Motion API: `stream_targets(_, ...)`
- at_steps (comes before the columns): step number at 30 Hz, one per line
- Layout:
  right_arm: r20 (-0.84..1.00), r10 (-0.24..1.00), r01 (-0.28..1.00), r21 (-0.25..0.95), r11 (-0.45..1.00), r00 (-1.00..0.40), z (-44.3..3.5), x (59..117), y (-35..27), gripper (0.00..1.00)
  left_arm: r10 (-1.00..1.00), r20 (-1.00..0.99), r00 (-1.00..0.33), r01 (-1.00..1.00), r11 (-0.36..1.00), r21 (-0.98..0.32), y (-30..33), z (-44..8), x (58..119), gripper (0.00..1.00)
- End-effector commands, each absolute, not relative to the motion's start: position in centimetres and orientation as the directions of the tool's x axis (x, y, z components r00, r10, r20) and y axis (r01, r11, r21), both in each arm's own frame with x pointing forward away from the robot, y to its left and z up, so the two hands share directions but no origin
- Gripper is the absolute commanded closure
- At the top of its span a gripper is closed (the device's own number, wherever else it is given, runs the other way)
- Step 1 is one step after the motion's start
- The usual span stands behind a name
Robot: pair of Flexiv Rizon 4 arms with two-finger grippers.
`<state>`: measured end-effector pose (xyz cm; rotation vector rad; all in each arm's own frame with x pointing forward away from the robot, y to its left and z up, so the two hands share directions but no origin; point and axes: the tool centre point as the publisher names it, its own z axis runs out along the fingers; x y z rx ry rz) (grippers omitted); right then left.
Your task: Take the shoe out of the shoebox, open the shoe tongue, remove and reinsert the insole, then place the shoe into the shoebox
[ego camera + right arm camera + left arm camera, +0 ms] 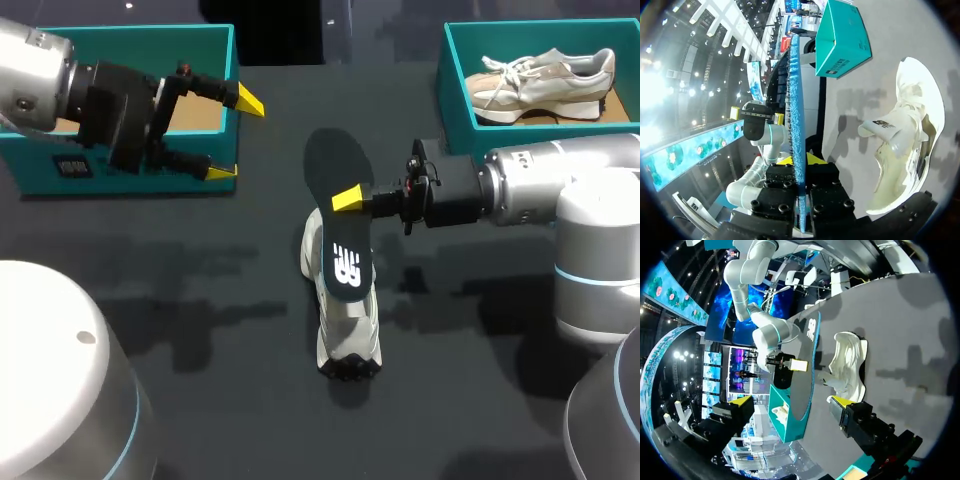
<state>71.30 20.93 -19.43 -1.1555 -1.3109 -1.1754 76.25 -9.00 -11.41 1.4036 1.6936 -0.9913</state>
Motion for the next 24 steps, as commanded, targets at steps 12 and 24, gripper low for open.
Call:
stream_targets(12,0.998,0.035,0.997,0.044,0.061,-0.046,-19.8,71.4,21.7,1.00,0.701,-0.701,-0.132,0.991,0.115,-0.071,-8.5,-8.4,79.1,0.00)
stream_targets(24,0.998,0.035,0.997,0.044,0.061,-0.046,-19.8,71.4,21.7,1.00,0.777,-0.623,-0.087,0.995,0.098,-0.016,-8.7,-7.9,79.3,0.00)
